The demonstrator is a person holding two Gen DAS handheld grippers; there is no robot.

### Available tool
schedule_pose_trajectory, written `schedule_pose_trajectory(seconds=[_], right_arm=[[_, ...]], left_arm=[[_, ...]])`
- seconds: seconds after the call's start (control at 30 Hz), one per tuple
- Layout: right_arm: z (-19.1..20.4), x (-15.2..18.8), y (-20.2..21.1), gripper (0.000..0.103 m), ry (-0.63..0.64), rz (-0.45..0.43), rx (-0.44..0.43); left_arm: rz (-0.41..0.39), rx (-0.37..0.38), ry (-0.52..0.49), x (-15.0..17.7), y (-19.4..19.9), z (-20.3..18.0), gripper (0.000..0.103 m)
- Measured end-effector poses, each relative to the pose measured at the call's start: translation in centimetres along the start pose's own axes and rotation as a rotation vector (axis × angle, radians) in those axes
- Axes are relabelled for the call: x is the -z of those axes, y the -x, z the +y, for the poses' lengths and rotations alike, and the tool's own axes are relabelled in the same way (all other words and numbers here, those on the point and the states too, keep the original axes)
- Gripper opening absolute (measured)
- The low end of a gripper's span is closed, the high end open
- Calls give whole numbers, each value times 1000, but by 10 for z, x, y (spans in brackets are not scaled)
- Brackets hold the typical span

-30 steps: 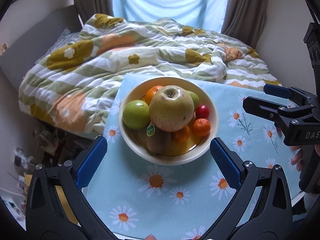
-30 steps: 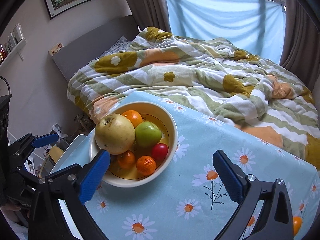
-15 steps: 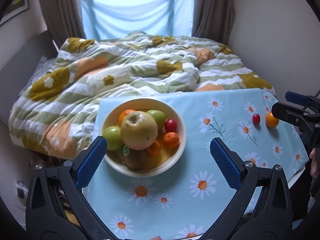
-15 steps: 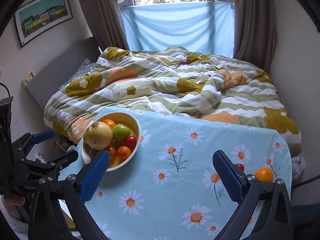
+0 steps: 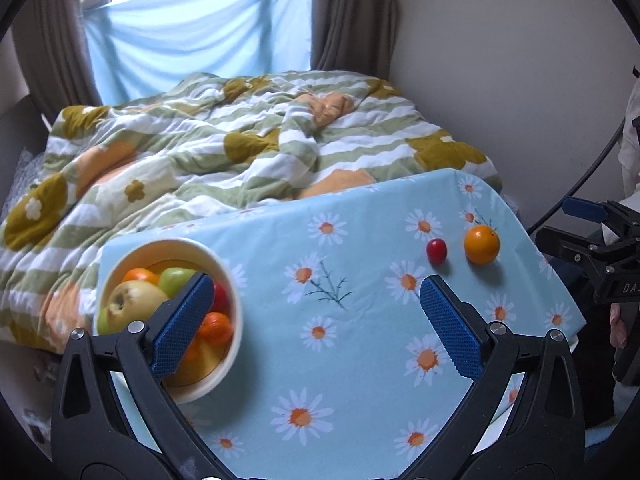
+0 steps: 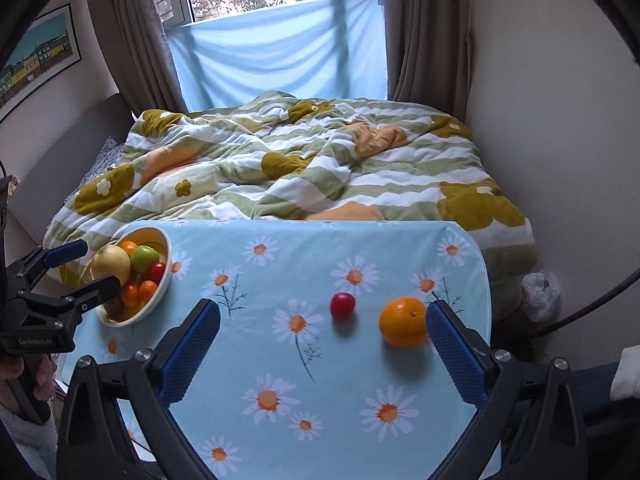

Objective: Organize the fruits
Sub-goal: 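Withdraw both open tools from the bowl toward the last tomato and orange, then grasp the small red tomato with the left tool while the right tool grasps the orange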

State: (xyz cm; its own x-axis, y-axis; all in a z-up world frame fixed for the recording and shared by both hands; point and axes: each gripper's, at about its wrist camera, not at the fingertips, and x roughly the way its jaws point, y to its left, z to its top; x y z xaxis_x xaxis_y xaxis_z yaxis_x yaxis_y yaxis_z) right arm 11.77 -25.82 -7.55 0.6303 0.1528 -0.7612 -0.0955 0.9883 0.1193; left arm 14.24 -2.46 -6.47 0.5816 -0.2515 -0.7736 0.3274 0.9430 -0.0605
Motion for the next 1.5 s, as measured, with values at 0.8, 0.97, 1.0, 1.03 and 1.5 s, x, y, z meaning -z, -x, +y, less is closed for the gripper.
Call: schedule_pose_trajectory(seconds=[0.8, 0.97, 1.0, 1.03, 1.5], right_arm=[[-96, 49, -98, 102, 189, 167, -68], [-95, 54, -107, 102, 225, 181, -90], [-95, 55, -109, 101, 227, 185, -99], [-95, 55, -110, 100, 228, 189, -104], [-85, 52, -127, 86, 266, 206, -138]], left_arm=[[267, 114, -134, -9, -177, -125, 82], [300, 132, -141, -5, -195, -135, 71], [300, 137, -145, -5, -197, -137, 70], [299, 142, -149, -5, -199, -140, 70], [290, 107, -192, -6, -201, -141, 37]])
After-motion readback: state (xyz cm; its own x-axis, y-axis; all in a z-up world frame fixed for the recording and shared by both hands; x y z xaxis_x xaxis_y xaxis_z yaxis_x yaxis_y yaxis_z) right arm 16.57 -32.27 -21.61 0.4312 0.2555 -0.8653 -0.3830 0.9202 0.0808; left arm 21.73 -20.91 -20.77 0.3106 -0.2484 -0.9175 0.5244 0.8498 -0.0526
